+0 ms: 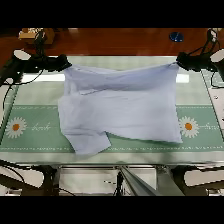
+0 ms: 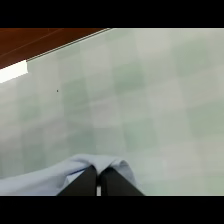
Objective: Fold the shirts.
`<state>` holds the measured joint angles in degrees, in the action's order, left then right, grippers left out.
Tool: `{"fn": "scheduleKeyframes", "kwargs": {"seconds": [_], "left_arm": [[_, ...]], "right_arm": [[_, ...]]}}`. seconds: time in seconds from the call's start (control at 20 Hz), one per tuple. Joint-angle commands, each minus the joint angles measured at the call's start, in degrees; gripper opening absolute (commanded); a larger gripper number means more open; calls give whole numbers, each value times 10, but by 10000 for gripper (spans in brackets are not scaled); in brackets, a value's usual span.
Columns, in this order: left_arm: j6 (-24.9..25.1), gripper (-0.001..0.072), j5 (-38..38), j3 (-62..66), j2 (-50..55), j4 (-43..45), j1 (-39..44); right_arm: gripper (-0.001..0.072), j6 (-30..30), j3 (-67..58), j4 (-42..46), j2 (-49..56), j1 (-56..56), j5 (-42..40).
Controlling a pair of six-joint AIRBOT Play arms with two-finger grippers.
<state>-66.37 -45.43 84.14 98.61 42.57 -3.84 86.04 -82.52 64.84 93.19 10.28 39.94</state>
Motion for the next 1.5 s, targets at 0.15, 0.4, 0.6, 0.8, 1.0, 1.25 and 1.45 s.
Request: {"fn": "scheduleKeyframes", "kwargs": {"seconds": [0.15, 0.4, 0.6, 0.8, 1.0, 1.25, 1.45], "left_arm": [[3, 21, 64, 0, 20, -9, 2], [3, 21, -62, 23, 11, -19, -13], [-51, 21, -252, 45, 8, -13, -50], [-90, 20, -344, 43, 9, 117, -44], [-100, 21, -365, 43, 13, 152, -42], [-109, 21, -367, 43, 38, 151, -39], [-108, 238, -368, 44, 57, 151, -31]], "right_arm": [[23, 5, 0, 2, 30, -5, 2], [23, -8, 0, 7, -4, 0, 93], [22, -7, 0, 52, -37, 12, 201], [22, -7, 0, 66, -22, 8, 290], [22, 4, 0, 77, -1, 6, 318], [23, 5, 0, 76, 14, 6, 315], [143, -3, 0, 75, 23, 6, 311]]}}
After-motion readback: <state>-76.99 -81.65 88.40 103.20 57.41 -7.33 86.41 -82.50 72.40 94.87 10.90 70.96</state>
